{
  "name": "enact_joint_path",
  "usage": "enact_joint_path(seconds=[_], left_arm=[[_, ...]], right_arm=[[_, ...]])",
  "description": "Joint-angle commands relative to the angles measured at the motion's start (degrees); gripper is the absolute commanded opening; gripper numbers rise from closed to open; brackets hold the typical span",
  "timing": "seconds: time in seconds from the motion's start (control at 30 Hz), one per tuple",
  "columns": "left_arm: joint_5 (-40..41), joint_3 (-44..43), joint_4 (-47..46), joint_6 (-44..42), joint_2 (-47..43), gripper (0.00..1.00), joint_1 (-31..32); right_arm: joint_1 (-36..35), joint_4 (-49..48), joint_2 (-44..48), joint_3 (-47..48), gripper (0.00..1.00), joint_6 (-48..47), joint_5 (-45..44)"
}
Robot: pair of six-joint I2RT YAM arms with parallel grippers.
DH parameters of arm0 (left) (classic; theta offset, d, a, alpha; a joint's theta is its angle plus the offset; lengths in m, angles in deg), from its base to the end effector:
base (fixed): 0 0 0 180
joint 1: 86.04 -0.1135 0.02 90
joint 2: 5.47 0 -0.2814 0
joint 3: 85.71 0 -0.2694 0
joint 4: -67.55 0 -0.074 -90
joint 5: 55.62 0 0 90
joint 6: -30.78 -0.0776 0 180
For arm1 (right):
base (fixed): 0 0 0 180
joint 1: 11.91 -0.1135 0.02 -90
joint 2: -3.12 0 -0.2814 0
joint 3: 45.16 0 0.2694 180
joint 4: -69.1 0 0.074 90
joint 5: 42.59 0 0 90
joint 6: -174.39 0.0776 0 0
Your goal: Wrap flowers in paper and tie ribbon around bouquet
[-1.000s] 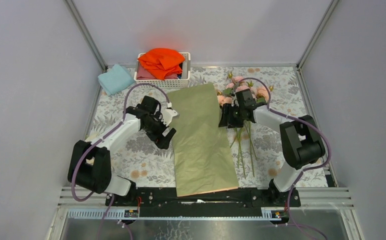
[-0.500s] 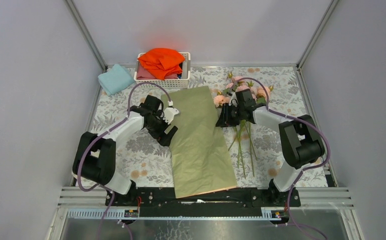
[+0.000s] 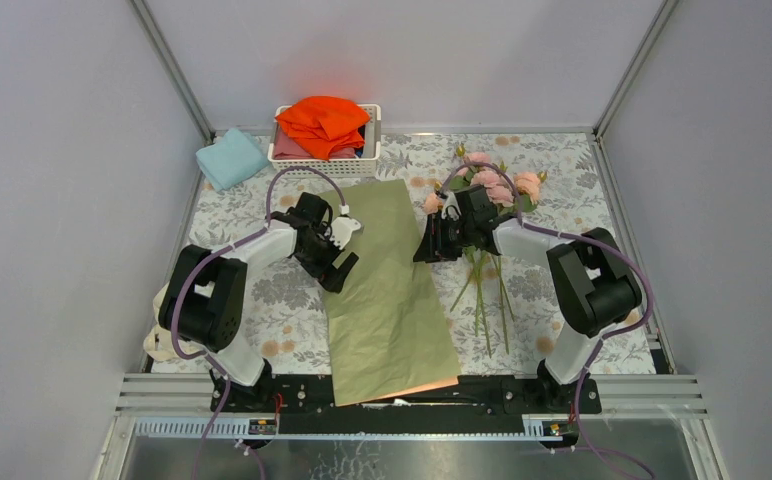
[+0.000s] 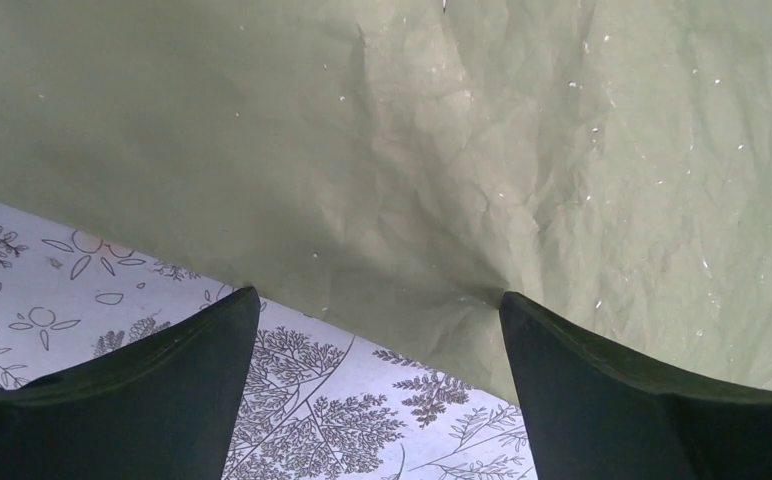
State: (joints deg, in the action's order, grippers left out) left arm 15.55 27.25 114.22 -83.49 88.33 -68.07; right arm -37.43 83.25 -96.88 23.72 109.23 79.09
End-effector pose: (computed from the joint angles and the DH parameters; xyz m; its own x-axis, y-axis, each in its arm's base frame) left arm 0.2978 -0.1229 0.1317 -0.6751 0.6280 -0.3871 0.7208 0.6733 -0.1648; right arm 0.3417 0.2083 0.1519 -0.8759 -0.0220 -0.4819 -0.3661 0.6810 0.6342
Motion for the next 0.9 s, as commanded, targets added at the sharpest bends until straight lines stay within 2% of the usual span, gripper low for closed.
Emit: enact_joint_path(seconds=[0.0, 0.07, 0.47, 0.53, 0.6, 0.63, 0.77, 0.87], left_arm=[[0.74, 0.54, -3.99, 0.45, -0.1, 0.96, 0.16], [0.81, 0.81, -4.17, 0.34, -0.04, 0.96, 0.13], [0.3, 0.58, -4.8, 0.62, 0.61, 0.96, 0.14], [0.22, 0.65, -4.8, 0.6, 0.57, 0.96, 0.15], [0.09, 0.65, -4.8, 0.53, 0.5, 0.96, 0.2], [0.08, 0.48, -4.64, 0.5, 0.2, 0.96, 0.19], [-0.09, -4.56, 1.71, -0.98, -5.49, 0.96, 0.05], [-3.16, -10.41, 6.81, -2.33, -14.2, 0.99, 0.12]], right_arm=[[-0.32, 1.85, -1.15, 1.12, 0.44, 1.13, -3.35], [-0.37, 2.53, -1.64, 0.95, 0.44, 1.26, -3.59], [-0.74, -0.7, -3.94, -0.55, 0.32, 3.75, -0.87], [-0.82, -0.67, -4.39, -0.55, 0.23, 4.11, -0.48], [-0.84, -2.68, -4.28, -0.51, 0.05, 4.78, 0.34], [-0.85, -2.84, -3.94, -0.47, 0.0, 5.43, 0.58], [-0.85, -7.46, 1.28, -1.05, 0.0, 14.05, 3.26], [-1.21, -12.2, 10.51, -2.01, 0.0, 24.29, -0.25]])
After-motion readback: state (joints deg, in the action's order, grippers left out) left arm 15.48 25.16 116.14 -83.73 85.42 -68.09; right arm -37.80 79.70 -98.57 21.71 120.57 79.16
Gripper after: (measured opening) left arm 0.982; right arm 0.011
